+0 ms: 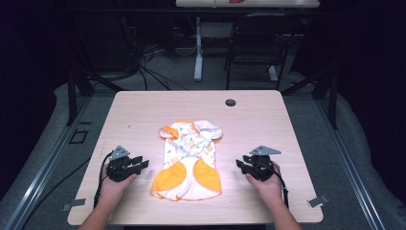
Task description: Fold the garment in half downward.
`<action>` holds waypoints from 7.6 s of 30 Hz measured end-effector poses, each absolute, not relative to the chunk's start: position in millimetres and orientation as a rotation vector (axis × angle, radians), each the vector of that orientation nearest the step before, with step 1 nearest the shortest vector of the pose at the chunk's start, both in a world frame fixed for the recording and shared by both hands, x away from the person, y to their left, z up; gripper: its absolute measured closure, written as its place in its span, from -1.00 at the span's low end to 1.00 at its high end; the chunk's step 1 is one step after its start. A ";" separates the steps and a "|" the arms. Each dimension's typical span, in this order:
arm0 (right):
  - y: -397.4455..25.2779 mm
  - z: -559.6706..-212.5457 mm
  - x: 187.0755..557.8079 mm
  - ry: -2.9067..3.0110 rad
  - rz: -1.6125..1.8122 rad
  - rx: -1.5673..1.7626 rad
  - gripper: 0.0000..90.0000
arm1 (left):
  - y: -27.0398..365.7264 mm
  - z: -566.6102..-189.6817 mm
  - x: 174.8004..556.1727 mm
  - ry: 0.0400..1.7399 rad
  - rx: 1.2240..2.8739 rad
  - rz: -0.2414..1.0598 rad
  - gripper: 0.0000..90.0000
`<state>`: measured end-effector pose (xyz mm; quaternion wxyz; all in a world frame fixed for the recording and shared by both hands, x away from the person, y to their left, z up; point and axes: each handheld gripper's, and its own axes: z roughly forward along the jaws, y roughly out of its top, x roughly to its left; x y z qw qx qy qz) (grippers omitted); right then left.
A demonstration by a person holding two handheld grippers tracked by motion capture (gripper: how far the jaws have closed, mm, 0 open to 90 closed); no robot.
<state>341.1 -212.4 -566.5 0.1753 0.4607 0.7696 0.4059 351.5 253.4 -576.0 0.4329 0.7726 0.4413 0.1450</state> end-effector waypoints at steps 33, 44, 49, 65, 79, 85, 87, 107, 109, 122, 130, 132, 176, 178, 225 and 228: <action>-124.3 -572.6 327.8 2.566 0.976 0.831 0.93 | 185.1 -582.5 332.4 0.845 2.158 0.217 0.99; -135.7 -565.9 311.7 2.687 0.920 0.792 0.92 | 176.2 -580.6 314.2 0.794 2.196 0.134 0.99; -138.1 -564.6 309.4 2.724 0.917 0.786 0.90 | 174.2 -580.0 309.6 0.778 2.204 0.123 0.98; -143.6 -531.3 353.7 2.652 1.005 0.916 0.65 | 186.9 -537.5 373.4 0.840 2.116 0.200 0.57; -130.1 -504.4 431.9 2.635 0.808 0.856 0.54 | 174.8 -514.7 448.6 0.882 2.152 0.215 0.45; -121.3 -507.7 465.3 2.617 0.789 0.893 0.45 | 170.7 -517.2 472.6 0.886 2.158 0.182 0.42; -118.5 -511.1 476.6 2.619 0.776 0.928 0.43 | 169.5 -521.6 485.0 0.906 2.146 0.177 0.40; -103.9 -546.3 509.9 2.604 0.737 1.087 0.18 | 161.5 -553.5 511.0 1.026 2.225 0.218 0.11; -103.2 -549.7 510.1 2.596 0.738 1.127 0.17 | 161.0 -556.5 510.7 1.024 2.238 0.231 0.10; -101.9 -558.9 512.3 2.649 0.698 1.124 0.08 | 155.7 -568.9 507.5 1.025 2.244 0.226 0.19; -95.9 -558.0 509.1 2.658 0.710 1.117 0.44 | 150.4 -568.0 505.0 1.028 2.254 0.223 0.52; -96.2 -557.3 509.2 2.667 0.698 1.104 0.46 | 150.1 -568.1 504.9 1.030 2.253 0.226 0.55; -106.4 -465.3 480.4 2.508 0.926 0.809 0.87 | 165.5 -473.7 479.5 0.851 2.101 0.457 0.95; -106.4 -457.7 478.9 2.491 0.932 0.791 0.87 | 167.0 -468.5 478.3 0.844 2.079 0.470 0.95; -110.5 -500.3 382.6 2.622 0.930 0.573 0.82 | 182.1 -520.1 391.0 0.620 2.163 0.310 0.94; -111.3 -505.7 377.2 2.638 0.921 0.567 0.80 | 183.8 -526.8 384.1 0.612 2.160 0.284 0.93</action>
